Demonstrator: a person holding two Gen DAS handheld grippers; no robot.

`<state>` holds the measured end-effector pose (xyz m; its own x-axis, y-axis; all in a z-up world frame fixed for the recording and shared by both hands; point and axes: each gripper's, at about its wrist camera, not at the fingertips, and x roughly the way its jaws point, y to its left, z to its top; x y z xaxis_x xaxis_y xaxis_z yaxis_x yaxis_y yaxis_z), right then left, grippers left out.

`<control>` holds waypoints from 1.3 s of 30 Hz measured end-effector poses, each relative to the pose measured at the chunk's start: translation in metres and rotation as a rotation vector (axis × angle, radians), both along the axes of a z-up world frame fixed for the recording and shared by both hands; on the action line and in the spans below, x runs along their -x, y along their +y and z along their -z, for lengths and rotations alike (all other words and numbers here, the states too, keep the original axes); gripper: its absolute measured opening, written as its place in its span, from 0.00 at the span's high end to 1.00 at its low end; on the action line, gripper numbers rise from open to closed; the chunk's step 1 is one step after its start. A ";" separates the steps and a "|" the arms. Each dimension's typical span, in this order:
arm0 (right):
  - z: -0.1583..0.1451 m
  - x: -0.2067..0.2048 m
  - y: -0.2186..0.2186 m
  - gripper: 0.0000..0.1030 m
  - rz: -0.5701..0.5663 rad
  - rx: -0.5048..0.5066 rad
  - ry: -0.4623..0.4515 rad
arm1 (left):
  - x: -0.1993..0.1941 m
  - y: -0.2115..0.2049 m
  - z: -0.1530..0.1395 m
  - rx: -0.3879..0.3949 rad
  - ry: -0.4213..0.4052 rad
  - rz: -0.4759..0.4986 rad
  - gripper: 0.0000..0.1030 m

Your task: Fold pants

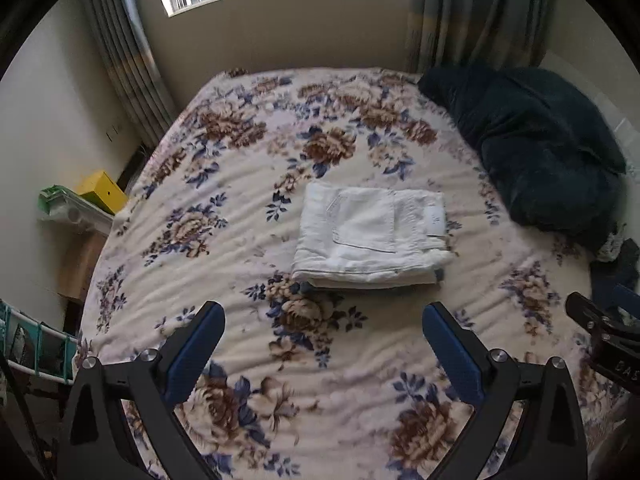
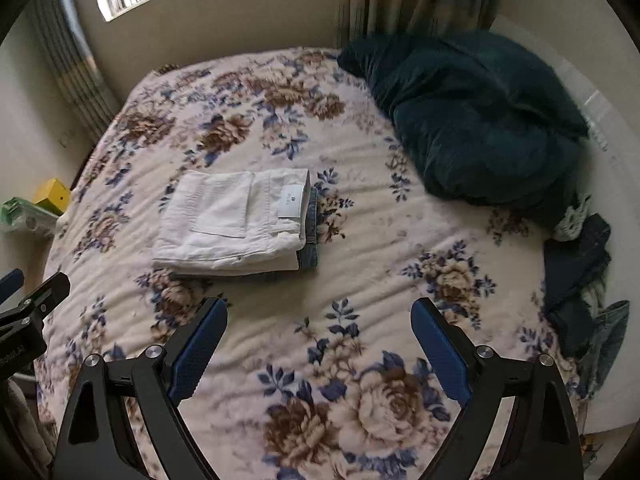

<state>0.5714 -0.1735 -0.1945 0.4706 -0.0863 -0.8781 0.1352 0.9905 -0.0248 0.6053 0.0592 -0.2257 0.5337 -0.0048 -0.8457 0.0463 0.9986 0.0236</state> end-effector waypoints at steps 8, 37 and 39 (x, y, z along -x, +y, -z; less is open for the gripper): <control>-0.103 0.100 0.012 0.08 -0.042 -0.022 -0.096 | 0.093 0.002 -0.086 0.011 -0.065 -0.004 0.02; -0.298 0.302 0.016 0.08 -0.149 -0.083 -0.269 | 0.252 -0.007 -0.230 -0.012 -0.270 -0.018 0.02; -0.297 0.302 0.016 0.08 -0.151 -0.087 -0.264 | 0.253 -0.008 -0.229 -0.012 -0.264 -0.020 0.02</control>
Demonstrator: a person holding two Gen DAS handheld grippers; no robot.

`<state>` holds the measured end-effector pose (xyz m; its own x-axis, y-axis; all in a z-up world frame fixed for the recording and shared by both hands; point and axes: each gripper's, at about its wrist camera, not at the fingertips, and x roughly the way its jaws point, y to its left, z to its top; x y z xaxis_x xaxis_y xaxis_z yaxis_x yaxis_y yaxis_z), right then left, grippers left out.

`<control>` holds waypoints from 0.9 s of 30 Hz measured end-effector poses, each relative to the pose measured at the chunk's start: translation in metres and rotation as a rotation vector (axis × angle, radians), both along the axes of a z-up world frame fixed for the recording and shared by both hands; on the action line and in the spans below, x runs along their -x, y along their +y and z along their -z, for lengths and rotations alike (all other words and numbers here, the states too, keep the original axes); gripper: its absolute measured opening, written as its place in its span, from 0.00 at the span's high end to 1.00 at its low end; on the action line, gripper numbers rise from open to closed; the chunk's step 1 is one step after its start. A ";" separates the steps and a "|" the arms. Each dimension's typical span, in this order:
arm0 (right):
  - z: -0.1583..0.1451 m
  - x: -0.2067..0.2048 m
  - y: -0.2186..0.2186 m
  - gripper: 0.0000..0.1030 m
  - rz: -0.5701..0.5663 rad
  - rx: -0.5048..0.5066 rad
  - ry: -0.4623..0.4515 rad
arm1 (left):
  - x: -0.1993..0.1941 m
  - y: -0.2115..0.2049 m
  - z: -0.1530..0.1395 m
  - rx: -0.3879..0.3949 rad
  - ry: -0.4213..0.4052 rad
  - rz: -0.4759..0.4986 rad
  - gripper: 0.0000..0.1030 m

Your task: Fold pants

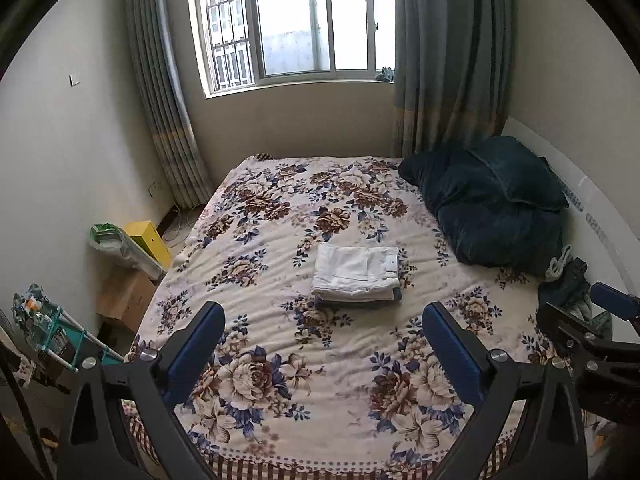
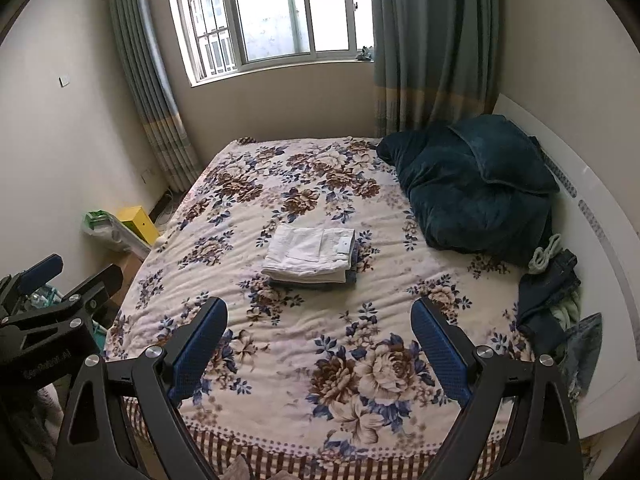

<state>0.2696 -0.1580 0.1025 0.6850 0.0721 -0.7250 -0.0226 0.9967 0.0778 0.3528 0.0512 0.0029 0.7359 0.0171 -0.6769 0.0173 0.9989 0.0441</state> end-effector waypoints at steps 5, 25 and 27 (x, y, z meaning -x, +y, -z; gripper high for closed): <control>0.007 -0.014 -0.004 0.08 0.008 -0.016 0.014 | -0.013 0.000 0.006 0.032 0.022 0.023 0.02; 0.038 -0.147 -0.016 0.07 0.087 0.057 0.058 | -0.111 -0.004 0.037 -0.052 0.093 -0.060 0.01; 0.042 -0.154 -0.014 0.07 0.086 0.065 0.066 | -0.117 -0.004 0.040 -0.055 0.102 -0.060 0.01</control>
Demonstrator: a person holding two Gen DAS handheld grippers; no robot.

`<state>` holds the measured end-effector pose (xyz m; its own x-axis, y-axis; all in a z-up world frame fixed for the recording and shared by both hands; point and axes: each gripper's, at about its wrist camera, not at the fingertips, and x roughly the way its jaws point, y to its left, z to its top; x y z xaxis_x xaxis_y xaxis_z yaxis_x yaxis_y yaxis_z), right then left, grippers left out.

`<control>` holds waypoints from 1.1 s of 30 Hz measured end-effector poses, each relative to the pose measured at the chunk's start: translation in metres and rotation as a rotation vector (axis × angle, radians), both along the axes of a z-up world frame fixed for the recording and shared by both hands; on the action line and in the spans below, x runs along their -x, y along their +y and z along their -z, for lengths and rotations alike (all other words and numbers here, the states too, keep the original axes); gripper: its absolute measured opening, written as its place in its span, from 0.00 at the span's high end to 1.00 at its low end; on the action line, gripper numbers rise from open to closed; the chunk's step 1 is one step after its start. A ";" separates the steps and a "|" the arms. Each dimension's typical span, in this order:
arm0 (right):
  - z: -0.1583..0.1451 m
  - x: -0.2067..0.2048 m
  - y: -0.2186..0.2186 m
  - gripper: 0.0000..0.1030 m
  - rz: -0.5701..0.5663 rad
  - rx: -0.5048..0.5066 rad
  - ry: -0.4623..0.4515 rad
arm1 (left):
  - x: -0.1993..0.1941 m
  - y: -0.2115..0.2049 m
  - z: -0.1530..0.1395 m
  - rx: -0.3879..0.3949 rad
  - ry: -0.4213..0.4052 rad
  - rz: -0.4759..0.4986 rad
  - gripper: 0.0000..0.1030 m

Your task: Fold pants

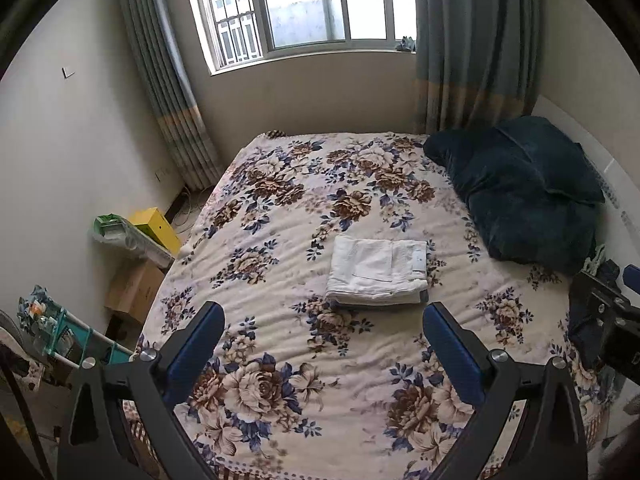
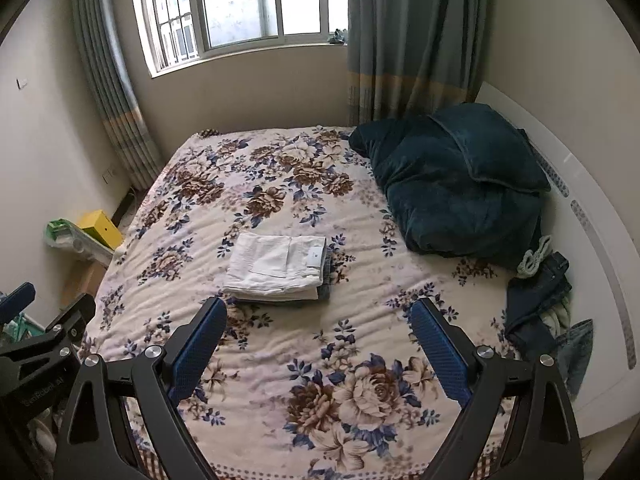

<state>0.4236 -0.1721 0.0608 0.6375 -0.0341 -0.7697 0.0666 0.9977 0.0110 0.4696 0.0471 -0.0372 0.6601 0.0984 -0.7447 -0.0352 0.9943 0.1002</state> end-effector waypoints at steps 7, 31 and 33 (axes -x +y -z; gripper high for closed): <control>0.006 -0.009 0.001 0.07 -0.010 -0.004 0.015 | -0.008 0.000 0.003 0.011 0.018 -0.010 0.01; -0.002 0.003 0.000 0.04 -0.020 -0.003 -0.012 | -0.001 0.000 -0.015 0.030 -0.038 -0.010 0.01; -0.003 0.005 0.000 0.04 -0.019 0.004 -0.021 | 0.002 0.000 -0.017 0.031 -0.052 -0.015 0.01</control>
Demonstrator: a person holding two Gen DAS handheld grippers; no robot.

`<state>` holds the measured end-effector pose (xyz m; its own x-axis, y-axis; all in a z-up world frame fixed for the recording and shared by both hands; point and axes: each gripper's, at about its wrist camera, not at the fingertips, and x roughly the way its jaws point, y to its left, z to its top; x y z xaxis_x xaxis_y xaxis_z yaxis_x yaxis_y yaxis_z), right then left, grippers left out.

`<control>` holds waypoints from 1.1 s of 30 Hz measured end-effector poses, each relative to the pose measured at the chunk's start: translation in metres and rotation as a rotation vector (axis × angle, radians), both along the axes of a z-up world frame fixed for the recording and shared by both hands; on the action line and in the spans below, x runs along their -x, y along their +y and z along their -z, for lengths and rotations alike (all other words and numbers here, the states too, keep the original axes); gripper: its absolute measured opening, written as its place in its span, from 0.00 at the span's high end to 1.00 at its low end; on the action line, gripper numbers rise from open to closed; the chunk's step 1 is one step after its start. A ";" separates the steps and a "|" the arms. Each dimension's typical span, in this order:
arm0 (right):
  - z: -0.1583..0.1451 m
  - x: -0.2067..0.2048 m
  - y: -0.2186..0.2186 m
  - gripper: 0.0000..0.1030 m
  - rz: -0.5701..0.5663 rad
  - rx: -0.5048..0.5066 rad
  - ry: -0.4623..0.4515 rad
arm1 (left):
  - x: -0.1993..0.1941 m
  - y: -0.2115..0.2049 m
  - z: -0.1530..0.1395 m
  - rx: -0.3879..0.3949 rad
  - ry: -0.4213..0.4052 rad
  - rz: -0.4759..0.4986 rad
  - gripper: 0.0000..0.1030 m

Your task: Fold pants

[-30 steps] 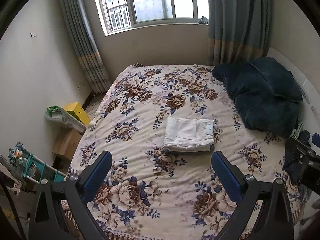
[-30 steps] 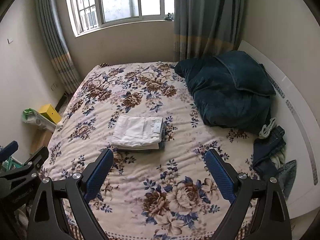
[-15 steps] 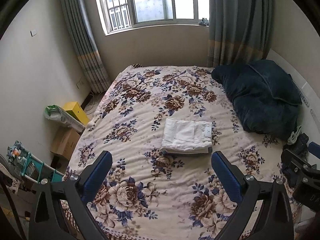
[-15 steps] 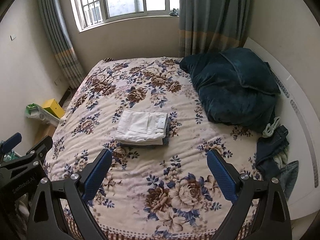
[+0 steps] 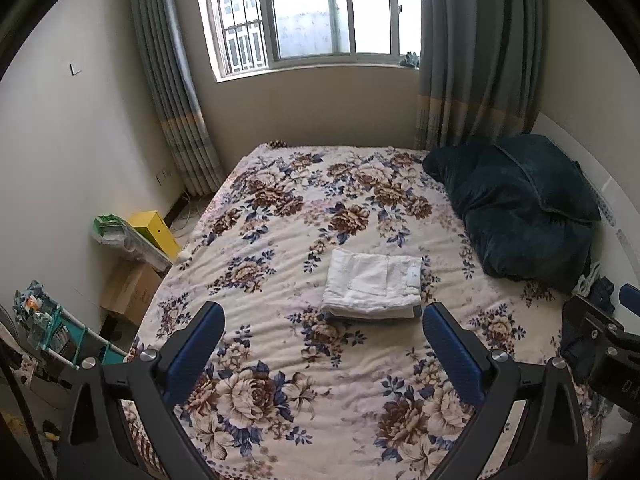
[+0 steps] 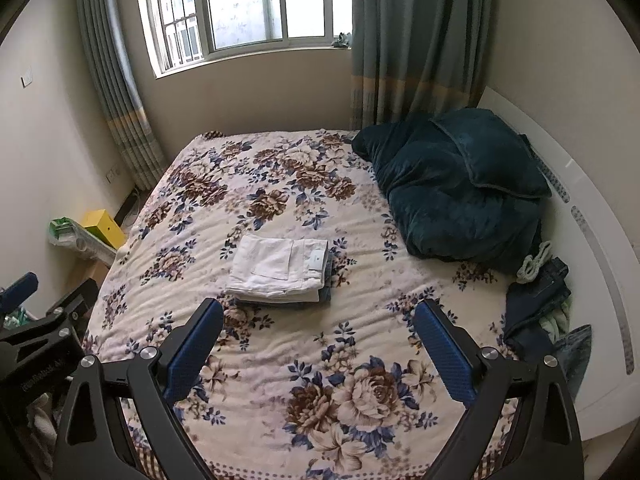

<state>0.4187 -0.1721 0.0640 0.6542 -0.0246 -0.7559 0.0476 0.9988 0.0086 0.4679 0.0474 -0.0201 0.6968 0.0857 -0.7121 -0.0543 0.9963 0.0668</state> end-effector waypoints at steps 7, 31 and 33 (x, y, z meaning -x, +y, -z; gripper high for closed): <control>-0.005 0.005 0.004 0.04 -0.010 -0.001 -0.017 | 0.008 -0.001 -0.004 0.006 -0.015 0.002 0.01; -0.011 0.013 0.004 0.04 -0.019 -0.005 -0.031 | 0.017 0.001 -0.012 0.018 -0.034 0.002 0.01; -0.011 0.013 0.004 0.04 -0.020 -0.004 -0.031 | 0.017 0.001 -0.012 0.016 -0.034 0.002 0.01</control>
<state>0.4057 -0.1680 0.0755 0.6778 -0.0085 -0.7352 0.0271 0.9995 0.0135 0.4509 0.0486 -0.0079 0.7210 0.0732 -0.6890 -0.0547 0.9973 0.0487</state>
